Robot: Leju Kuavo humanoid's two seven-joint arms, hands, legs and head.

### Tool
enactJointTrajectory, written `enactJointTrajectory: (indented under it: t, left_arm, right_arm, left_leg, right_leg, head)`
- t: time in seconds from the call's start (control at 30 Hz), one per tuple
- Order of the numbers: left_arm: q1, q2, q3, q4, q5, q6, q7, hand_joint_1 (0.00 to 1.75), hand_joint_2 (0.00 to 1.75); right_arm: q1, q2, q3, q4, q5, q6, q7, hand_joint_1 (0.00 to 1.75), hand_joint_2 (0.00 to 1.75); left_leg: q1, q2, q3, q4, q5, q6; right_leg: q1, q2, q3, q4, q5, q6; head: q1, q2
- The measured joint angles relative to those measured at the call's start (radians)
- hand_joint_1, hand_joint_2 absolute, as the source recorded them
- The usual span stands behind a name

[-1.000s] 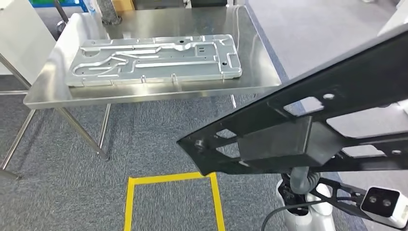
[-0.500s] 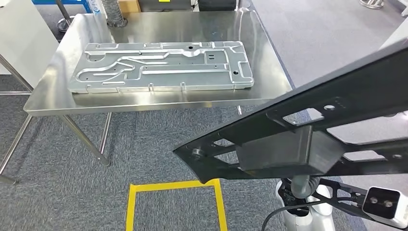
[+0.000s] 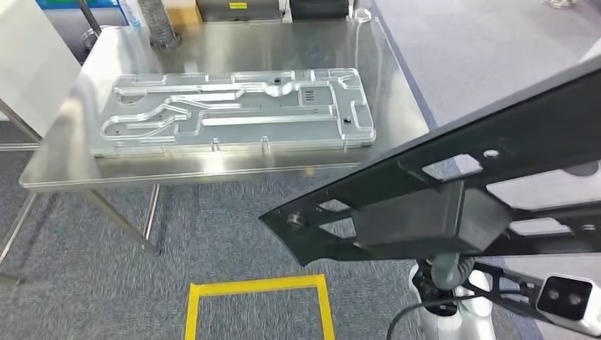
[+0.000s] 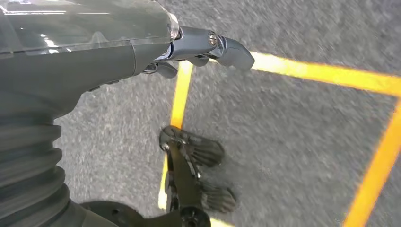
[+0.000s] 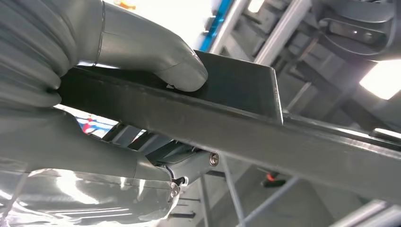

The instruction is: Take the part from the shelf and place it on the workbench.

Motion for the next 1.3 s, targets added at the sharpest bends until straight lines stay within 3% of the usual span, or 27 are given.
enactJointTrajectory:
  t: [0.03, 0.1, 0.17, 0.2, 0.27, 0.33, 0.43, 0.5, 0.6, 0.63, 0.67, 0.7, 0.8, 0.83, 0.87, 0.97, 1.0, 1.1, 1.17, 1.2, 1.23, 1.3]
  left_arm:
    - [-0.001, 0.000, 0.000, 0.000, -0.001, 0.000, 0.000, 0.00, 1.75]
    - [-0.001, 0.000, 0.000, 0.000, -0.002, 0.000, -0.001, 0.00, 1.75]
    - [0.003, 0.000, 0.000, 0.000, -0.003, 0.001, -0.001, 0.00, 1.75]
    - [0.005, 0.000, 0.000, 0.000, -0.004, 0.001, 0.000, 0.00, 1.75]
    - [0.008, 0.001, 0.000, 0.000, -0.007, 0.002, 0.000, 0.00, 1.75]
    - [0.008, 0.001, 0.000, 0.000, -0.010, 0.001, -0.001, 0.00, 1.75]
    - [0.006, 0.002, 0.000, 0.000, -0.011, -0.001, -0.002, 0.00, 1.75]
    - [0.004, 0.003, 0.000, 0.000, -0.012, -0.002, -0.005, 0.00, 1.75]
    - [0.002, 0.007, 0.000, 0.000, -0.011, -0.002, -0.011, 0.00, 1.75]
    - [0.003, 0.008, 0.001, 0.000, -0.011, -0.002, -0.012, 0.00, 1.75]
    - [0.004, 0.009, 0.001, 0.000, -0.011, -0.002, -0.013, 0.00, 1.75]
    - [0.004, 0.009, 0.001, 0.000, -0.011, -0.002, -0.013, 0.00, 1.75]
    - [0.005, 0.007, 0.001, 0.001, -0.011, -0.005, -0.017, 0.00, 1.75]
    - [0.003, 0.006, 0.002, 0.001, -0.011, -0.006, -0.019, 0.00, 1.75]
    - [0.002, 0.005, 0.002, 0.001, -0.011, -0.008, -0.021, 0.00, 1.75]
    - [-0.002, 0.006, 0.008, 0.000, -0.011, -0.010, -0.026, 0.00, 1.75]
    - [-0.003, 0.007, 0.010, 0.000, -0.011, -0.010, -0.027, 0.00, 1.75]
    - [-0.006, 0.007, 0.015, 0.000, -0.013, -0.011, -0.029, 0.00, 1.75]
    - [-0.003, 0.008, 0.017, 0.000, -0.014, -0.011, -0.031, 0.00, 1.75]
    - [0.000, 0.008, 0.017, 0.000, -0.015, -0.010, -0.033, 0.00, 1.75]
    - [0.002, 0.008, 0.018, 0.000, -0.017, -0.010, -0.036, 0.00, 1.75]
    - [0.005, 0.008, 0.018, 0.000, -0.023, -0.010, -0.043, 0.00, 1.75]
  right_arm:
    - [-0.001, 0.002, 0.000, 0.000, 0.000, 0.000, 0.000, 1.75, 1.75]
    - [-0.001, 0.005, 0.000, 0.000, 0.001, -0.002, 0.000, 1.75, 1.75]
    - [0.000, 0.007, 0.000, 0.001, 0.001, -0.004, 0.000, 1.75, 1.75]
    - [0.000, 0.008, 0.000, 0.001, 0.001, -0.005, 0.000, 1.75, 1.75]
    - [0.001, 0.009, 0.000, 0.001, 0.000, -0.009, 0.000, 1.75, 1.75]
    - [0.001, 0.009, -0.001, 0.001, -0.001, -0.012, 0.001, 1.75, 1.75]
    - [0.002, 0.010, -0.001, -0.001, -0.004, -0.006, 0.001, 1.75, 1.75]
    - [0.000, 0.012, -0.002, -0.002, -0.009, 0.004, 0.000, 1.75, 1.75]
    - [-0.002, 0.014, -0.006, -0.001, -0.017, 0.018, 0.000, 1.75, 1.75]
    - [-0.002, 0.015, -0.007, 0.001, -0.020, 0.020, 0.000, 1.75, 1.75]
    - [-0.003, 0.016, -0.009, 0.003, -0.022, 0.022, 0.000, 1.75, 1.75]
    - [-0.004, 0.017, -0.010, 0.005, -0.024, 0.024, 0.000, 1.75, 1.75]
    - [-0.015, 0.017, -0.020, 0.017, -0.020, 0.012, 0.000, 1.75, 1.75]
    - [-0.025, 0.017, -0.027, 0.028, -0.016, -0.004, 0.000, 1.75, 1.75]
    - [-0.038, 0.017, -0.037, 0.044, -0.012, -0.027, 0.001, 1.75, 1.75]
    - [-0.090, 0.015, -0.076, 0.111, -0.010, -0.092, 0.002, 1.75, 1.75]
    - [-0.113, 0.012, -0.089, 0.136, -0.010, -0.106, 0.001, 1.75, 1.75]
    - [-0.184, -0.009, -0.129, 0.222, 0.010, -0.159, 0.000, 1.75, 1.75]
    - [-0.220, -0.031, -0.149, 0.282, 0.073, -0.260, 0.001, 1.75, 1.75]
    - [-0.245, -0.047, -0.155, 0.321, 0.133, -0.353, 0.002, 1.75, 1.75]
    - [-0.279, -0.065, -0.157, 0.365, 0.209, -0.465, 0.007, 1.75, 1.75]
    - [-0.360, -0.104, -0.157, 0.458, 0.388, -0.705, 0.038, 1.75, 1.75]
  left_leg:
    - [0.002, 0.001, -0.035, 0.057, -0.013, -0.003]
    - [0.003, 0.001, -0.111, 0.156, -0.067, -0.011]
    - [0.005, 0.001, -0.149, 0.164, -0.102, -0.015]
    - [0.006, 0.001, -0.150, 0.135, -0.093, -0.016]
    - [0.008, 0.002, -0.131, 0.014, 0.008, -0.015]
    - [0.006, 0.003, -0.113, -0.067, 0.094, -0.006]
    - [0.004, 0.001, -0.096, -0.077, 0.098, 0.016]
    - [0.006, 0.001, -0.079, -0.081, 0.088, 0.028]
    - [0.005, 0.000, -0.057, -0.082, 0.064, 0.037]
    - [0.004, 0.000, -0.048, -0.082, 0.055, 0.037]
    - [0.003, -0.001, -0.035, -0.082, 0.045, 0.037]
    - [0.002, -0.002, -0.020, -0.082, 0.034, 0.037]
    - [-0.002, -0.005, 0.019, -0.086, 0.002, 0.030]
    - [-0.002, -0.005, 0.027, -0.090, -0.007, 0.025]
    - [-0.002, -0.004, 0.034, -0.091, -0.010, 0.020]
    - [-0.004, 0.000, 0.048, -0.078, -0.007, 0.005]
    - [-0.004, 0.001, 0.035, -0.048, -0.009, 0.001]
    - [0.000, 0.001, -0.073, 0.117, -0.057, -0.010]
    - [0.005, 0.001, -0.135, 0.164, -0.093, -0.020]
    - [0.007, 0.001, -0.146, 0.143, -0.086, -0.023]
    - [0.008, 0.002, -0.146, 0.095, -0.049, -0.026]
    - [0.010, 0.005, -0.139, -0.022, 0.066, -0.024]
  right_leg:
    - [-0.001, -0.001, 0.011, -0.003, -0.007, -0.003]
    - [-0.002, -0.002, 0.029, -0.003, -0.025, -0.006]
    - [-0.003, 0.001, 0.054, -0.002, -0.046, -0.005]
    - [-0.004, 0.003, 0.067, -0.002, -0.056, -0.003]
    - [-0.005, 0.004, 0.093, 0.004, -0.082, 0.005]
    - [-0.002, 0.006, 0.106, 0.010, -0.106, 0.018]
    - [-0.003, 0.007, 0.112, 0.032, -0.113, 0.036]
    - [-0.006, 0.004, 0.079, 0.103, -0.117, 0.045]
    - [-0.010, 0.000, -0.045, 0.279, -0.187, 0.055]
    - [-0.010, -0.001, -0.078, 0.311, -0.206, 0.057]
    - [-0.010, -0.001, -0.097, 0.312, -0.207, 0.056]
    - [-0.009, -0.002, -0.099, 0.281, -0.186, 0.053]
    - [0.005, -0.003, -0.061, 0.097, -0.040, 0.025]
    - [0.010, -0.003, -0.052, 0.059, -0.007, 0.016]
    - [0.015, -0.002, -0.047, 0.038, 0.007, 0.009]
    - [0.011, 0.000, -0.015, 0.009, -0.002, -0.005]
    - [0.007, -0.001, 0.001, 0.001, -0.005, -0.010]
    - [0.002, -0.001, 0.036, -0.006, -0.025, -0.015]
    - [0.001, 0.000, 0.059, -0.004, -0.044, -0.012]
    - [-0.001, 0.002, 0.071, -0.002, -0.055, -0.010]
    - [-0.003, 0.004, 0.083, 0.001, -0.067, -0.006]
    - [-0.004, 0.006, 0.100, 0.014, -0.092, 0.005]
  head:
    - [0.000, 0.000]
    - [0.000, 0.000]
    - [0.000, 0.000]
    - [0.000, 0.000]
    - [0.000, 0.000]
    - [0.000, 0.000]
    - [0.000, 0.000]
    - [0.000, 0.000]
    - [0.000, 0.000]
    - [0.000, 0.000]
    - [0.000, 0.000]
    - [0.000, 0.000]
    - [0.001, 0.000]
    - [0.001, 0.000]
    - [0.001, 0.000]
    - [0.002, 0.000]
    - [0.002, 0.000]
    - [0.002, 0.000]
    - [0.002, 0.000]
    - [0.002, 0.000]
    - [0.002, 0.000]
    - [0.002, 0.000]
